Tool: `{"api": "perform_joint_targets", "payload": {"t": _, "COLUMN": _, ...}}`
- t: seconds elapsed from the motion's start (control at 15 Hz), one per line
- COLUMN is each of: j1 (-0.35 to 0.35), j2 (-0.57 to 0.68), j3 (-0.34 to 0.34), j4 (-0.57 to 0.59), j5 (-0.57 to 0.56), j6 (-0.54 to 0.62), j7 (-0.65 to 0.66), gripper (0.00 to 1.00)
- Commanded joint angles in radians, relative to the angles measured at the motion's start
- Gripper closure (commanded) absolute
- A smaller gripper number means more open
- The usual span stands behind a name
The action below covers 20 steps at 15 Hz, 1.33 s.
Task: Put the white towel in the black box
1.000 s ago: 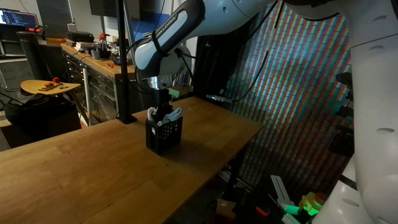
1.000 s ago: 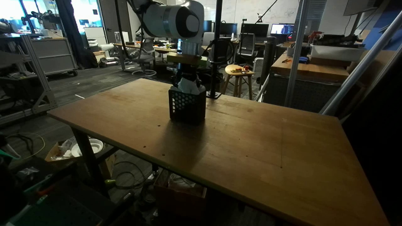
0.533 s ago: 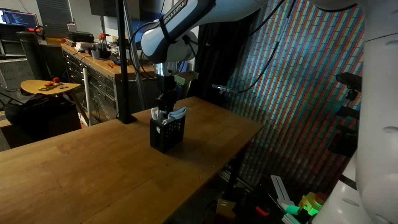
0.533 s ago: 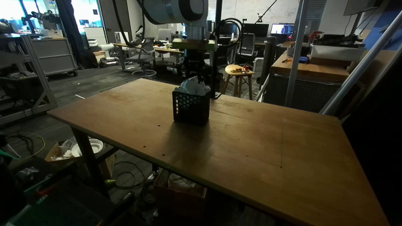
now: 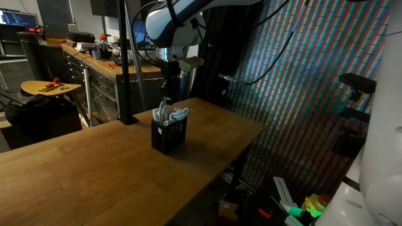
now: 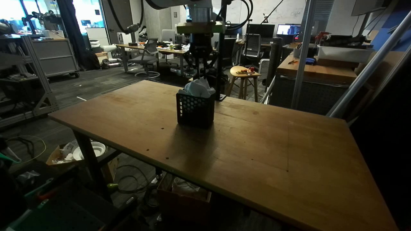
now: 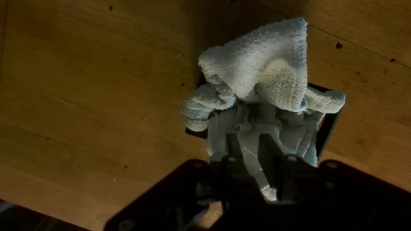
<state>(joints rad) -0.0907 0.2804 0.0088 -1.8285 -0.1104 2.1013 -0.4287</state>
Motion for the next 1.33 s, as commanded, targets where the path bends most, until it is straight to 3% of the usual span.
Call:
{"api": "perform_joint_targets", "payload": {"t": 0.0, "j1": 0.005, "j2": -0.018, "j3": -0.003, "j4": -0.006, "j5": 0.000, "j6": 0.003, "j7": -0.003, "gripper": 0.94}}
{"api": "perform_joint_targets", "payload": {"t": 0.4, "j1": 0.009, "j2": 0.017, "j3": 0.014, "j4": -0.005, "j5": 0.030, "j6": 0.019, "j7": -0.012, "gripper": 0.89}}
{"api": "perform_joint_targets", "payload": {"t": 1.27, "j1": -0.009, "j2": 0.131, "j3": 0.053, "j4": -0.110, "j5": 0.143, "j6": 0.130, "j7": -0.030, "gripper": 0.91}}
